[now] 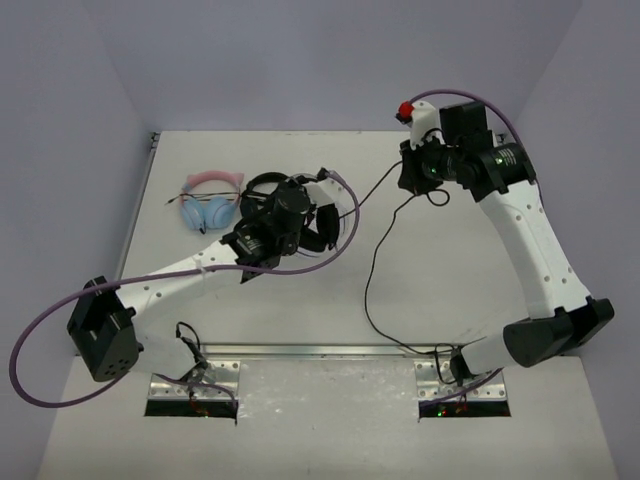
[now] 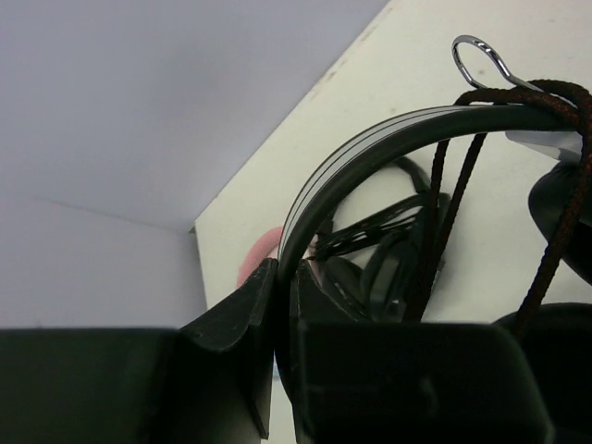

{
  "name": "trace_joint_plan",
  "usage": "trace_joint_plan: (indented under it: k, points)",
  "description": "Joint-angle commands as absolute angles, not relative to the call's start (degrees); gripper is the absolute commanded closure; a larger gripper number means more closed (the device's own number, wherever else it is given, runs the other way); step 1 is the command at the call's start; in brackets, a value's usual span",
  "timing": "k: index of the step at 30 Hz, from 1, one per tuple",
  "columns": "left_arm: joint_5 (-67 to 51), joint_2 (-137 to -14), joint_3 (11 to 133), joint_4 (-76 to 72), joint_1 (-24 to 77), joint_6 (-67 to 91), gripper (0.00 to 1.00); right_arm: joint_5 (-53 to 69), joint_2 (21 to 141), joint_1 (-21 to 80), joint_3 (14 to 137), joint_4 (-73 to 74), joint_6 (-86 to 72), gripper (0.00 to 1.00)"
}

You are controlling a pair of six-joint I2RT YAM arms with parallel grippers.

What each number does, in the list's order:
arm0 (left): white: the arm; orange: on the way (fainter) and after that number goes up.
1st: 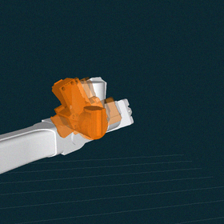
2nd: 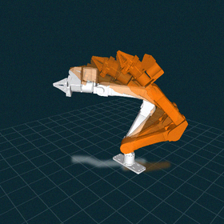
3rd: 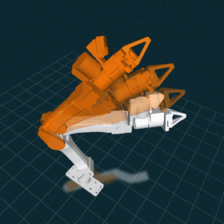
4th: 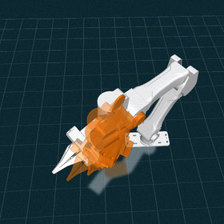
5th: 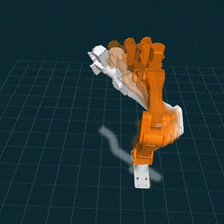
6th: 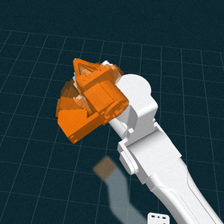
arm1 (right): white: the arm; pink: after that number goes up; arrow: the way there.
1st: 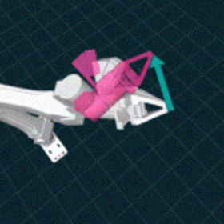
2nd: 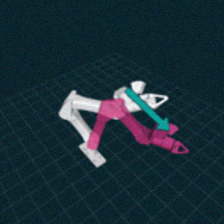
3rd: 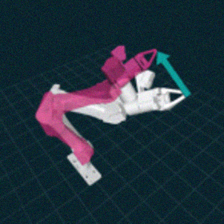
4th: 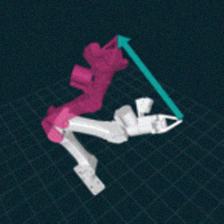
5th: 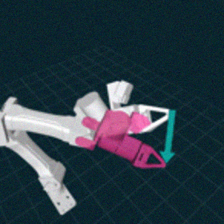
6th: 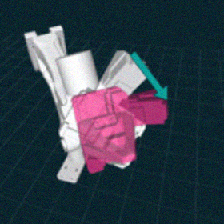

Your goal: Wrap the headphones

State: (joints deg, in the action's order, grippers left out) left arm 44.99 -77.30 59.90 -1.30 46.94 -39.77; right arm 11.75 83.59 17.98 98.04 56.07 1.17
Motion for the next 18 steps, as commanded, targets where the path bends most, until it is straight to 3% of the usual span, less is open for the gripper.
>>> trace_joint_plan:
  k: [1,14,18]
  points:
    - [34.3,-74.8,61.3,0.1,47.5,-33.8,1.0,9.1,84.5,15.2,96.2,49.4,1.2,0.99]
    - [14.2,-70.4,59.8,15.0,51.7,-29.0,1.0,11.0,84.6,6.8,94.8,43.9,0.4,0.99]
    - [19.8,-69.0,60.6,14.3,51.6,-26.6,1.0,9.8,83.2,4.1,86.9,39.2,-3.2,0.99]
